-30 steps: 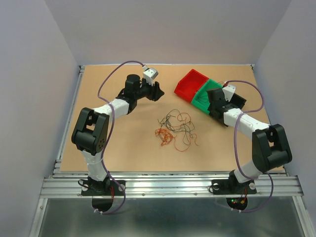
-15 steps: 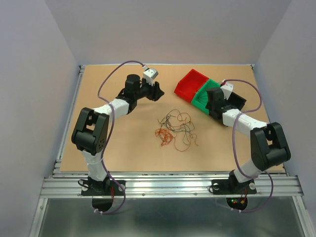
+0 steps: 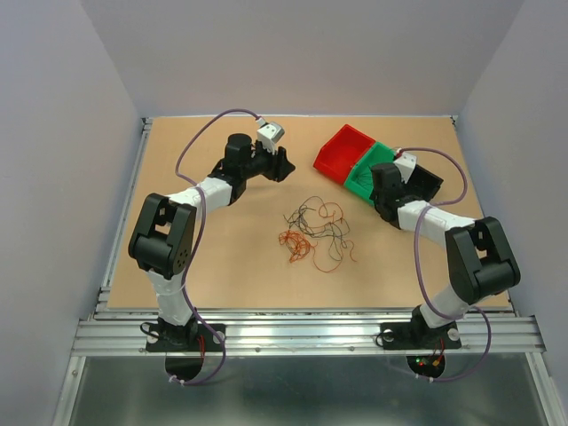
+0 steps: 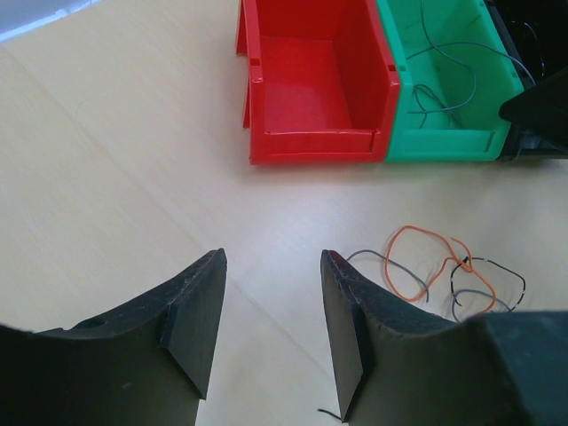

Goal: Untangle the cables

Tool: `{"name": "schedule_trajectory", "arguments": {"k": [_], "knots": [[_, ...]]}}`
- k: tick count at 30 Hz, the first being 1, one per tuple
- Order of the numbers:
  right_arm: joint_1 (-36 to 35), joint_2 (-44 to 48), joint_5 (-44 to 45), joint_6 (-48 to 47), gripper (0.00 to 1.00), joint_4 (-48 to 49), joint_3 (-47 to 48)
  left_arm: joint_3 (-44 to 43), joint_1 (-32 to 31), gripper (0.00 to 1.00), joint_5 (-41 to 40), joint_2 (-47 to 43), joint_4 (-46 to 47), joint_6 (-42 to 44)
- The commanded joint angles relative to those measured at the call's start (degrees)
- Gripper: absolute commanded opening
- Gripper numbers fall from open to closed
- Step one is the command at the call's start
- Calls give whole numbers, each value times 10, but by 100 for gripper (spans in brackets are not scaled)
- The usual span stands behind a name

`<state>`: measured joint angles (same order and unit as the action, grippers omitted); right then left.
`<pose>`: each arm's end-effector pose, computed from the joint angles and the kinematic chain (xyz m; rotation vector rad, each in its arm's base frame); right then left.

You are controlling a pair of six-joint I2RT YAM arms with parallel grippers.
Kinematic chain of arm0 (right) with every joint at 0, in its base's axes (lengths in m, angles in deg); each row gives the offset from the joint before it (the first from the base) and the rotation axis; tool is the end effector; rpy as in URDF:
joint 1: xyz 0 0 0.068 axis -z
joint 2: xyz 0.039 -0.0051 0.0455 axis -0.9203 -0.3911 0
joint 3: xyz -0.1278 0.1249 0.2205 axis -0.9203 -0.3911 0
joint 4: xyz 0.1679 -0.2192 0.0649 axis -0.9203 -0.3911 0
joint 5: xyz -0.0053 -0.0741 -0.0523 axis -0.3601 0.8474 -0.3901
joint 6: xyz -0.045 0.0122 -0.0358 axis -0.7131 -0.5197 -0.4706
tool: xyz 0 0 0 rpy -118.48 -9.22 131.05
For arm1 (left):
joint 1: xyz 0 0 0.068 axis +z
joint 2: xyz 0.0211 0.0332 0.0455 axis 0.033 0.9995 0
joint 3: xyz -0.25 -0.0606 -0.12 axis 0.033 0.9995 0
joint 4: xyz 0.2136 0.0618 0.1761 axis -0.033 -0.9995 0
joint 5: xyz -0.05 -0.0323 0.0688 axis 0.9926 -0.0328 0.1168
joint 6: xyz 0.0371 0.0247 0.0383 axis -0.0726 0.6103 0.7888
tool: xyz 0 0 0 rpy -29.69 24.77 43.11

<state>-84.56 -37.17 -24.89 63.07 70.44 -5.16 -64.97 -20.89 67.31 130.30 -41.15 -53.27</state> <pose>0.3390 0.0822 0.1882 0.4705 2.0716 -0.2269 0.4034 -0.1925 0.2427 0.7332 1.6168 -0.7336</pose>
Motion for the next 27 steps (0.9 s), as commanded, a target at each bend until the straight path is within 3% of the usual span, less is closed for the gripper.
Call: {"name": "schedule_trajectory", "arguments": {"k": [1, 4, 10, 12, 17, 21, 26, 27], "knots": [[3, 21, -4, -8, 34, 47, -21, -9, -2, 58, 5, -25, 13, 9], [3, 40, -5, -5, 30, 47, -30, -11, -2, 58, 5, -24, 13, 9], [3, 54, -10, -4, 1, 47, -32, -11, -2, 58, 6, -25, 11, 9], [3, 53, -13, -4, 1, 47, -31, -11, -2, 58, 6, -25, 12, 9], [3, 56, -18, -4, 0, 47, -33, -11, -3, 57, 5, -26, 11, 10], [3, 54, -26, -6, 20, 45, -34, -11, -2, 58, 7, -25, 11, 9], [3, 49, -29, -5, 23, 43, -29, -13, -3, 58, 7, -24, 11, 9], [3, 49, -32, -5, 28, 43, -29, -13, -2, 58, 6, -24, 10, 9]]}}
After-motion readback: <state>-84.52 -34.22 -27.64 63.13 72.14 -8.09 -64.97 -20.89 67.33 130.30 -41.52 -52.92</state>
